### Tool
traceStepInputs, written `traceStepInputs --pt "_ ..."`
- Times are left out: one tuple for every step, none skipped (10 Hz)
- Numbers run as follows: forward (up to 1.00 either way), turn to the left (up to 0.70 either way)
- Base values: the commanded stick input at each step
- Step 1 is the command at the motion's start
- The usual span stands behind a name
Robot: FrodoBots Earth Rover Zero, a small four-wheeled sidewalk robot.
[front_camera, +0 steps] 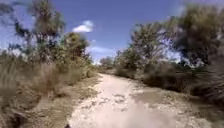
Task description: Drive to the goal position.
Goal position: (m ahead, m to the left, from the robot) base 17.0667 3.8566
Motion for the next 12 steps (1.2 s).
traceStepInputs --pt "0.7 -0.27" --pt "0.7 -0.27" --pt "0.7 -0.19" --pt "0.7 -0.04" --pt "0.7 0.0" --pt "0.7 0.0" --pt "0.7 0.0" --pt "0.7 0.0" --pt "0.7 0.0" --pt "0.7 0.0" --pt "0.7 0.0" --pt "0.7 0.0"
